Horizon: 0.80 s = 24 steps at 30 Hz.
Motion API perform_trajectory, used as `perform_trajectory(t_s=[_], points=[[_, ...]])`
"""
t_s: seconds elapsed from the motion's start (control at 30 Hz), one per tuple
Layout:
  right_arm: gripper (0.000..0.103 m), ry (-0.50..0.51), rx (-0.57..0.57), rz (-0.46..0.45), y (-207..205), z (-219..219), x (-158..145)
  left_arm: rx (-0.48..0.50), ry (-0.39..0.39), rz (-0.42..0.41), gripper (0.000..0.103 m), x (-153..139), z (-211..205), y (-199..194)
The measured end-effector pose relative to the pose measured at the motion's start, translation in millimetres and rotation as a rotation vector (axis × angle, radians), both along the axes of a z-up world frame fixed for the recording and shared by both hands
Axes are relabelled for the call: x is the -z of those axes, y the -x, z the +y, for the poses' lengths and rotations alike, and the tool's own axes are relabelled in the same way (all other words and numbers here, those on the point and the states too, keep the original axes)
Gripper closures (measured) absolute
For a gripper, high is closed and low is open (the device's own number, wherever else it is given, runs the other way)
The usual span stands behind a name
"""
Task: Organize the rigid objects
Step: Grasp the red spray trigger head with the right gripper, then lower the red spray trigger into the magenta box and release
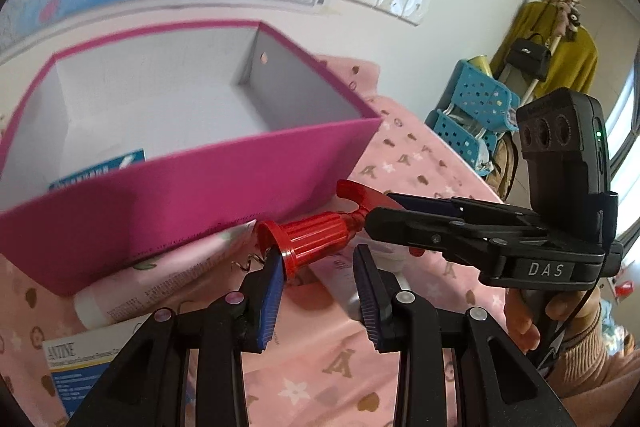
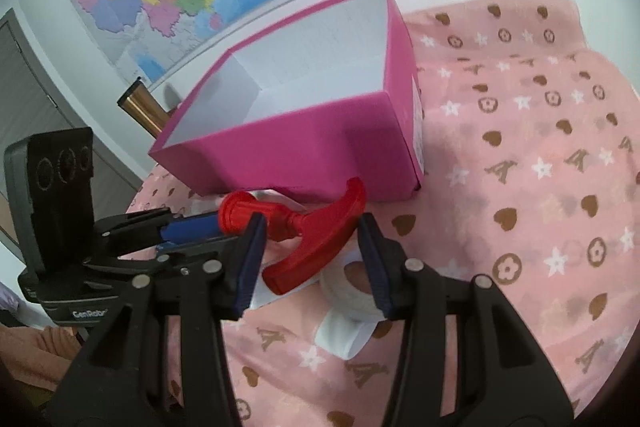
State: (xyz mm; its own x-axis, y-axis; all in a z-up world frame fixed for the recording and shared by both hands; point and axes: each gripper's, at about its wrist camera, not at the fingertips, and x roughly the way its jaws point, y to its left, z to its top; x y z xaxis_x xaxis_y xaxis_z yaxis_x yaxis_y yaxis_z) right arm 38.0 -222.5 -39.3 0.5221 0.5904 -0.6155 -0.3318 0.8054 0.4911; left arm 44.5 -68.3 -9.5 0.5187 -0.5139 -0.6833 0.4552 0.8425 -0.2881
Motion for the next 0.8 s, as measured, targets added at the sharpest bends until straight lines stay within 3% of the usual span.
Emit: perform_trajectory(t_s=[0.47, 0.63, 0.8], points=[[0.053, 0.011, -0.018, -0.179, 23, 2, -65, 0.003, 0.034, -0.161, 0.069, -61, 11, 22], [0.053, 0.019, -0.027, -0.217, 8, 6, -79, -0.024, 0.015, -0.192, 0.069, -72, 12, 7], [0.053, 0.020, -0.037, -0.208, -20, 9, -80, -0.042, 0.024, -0.168, 0.069, -73, 17, -18]])
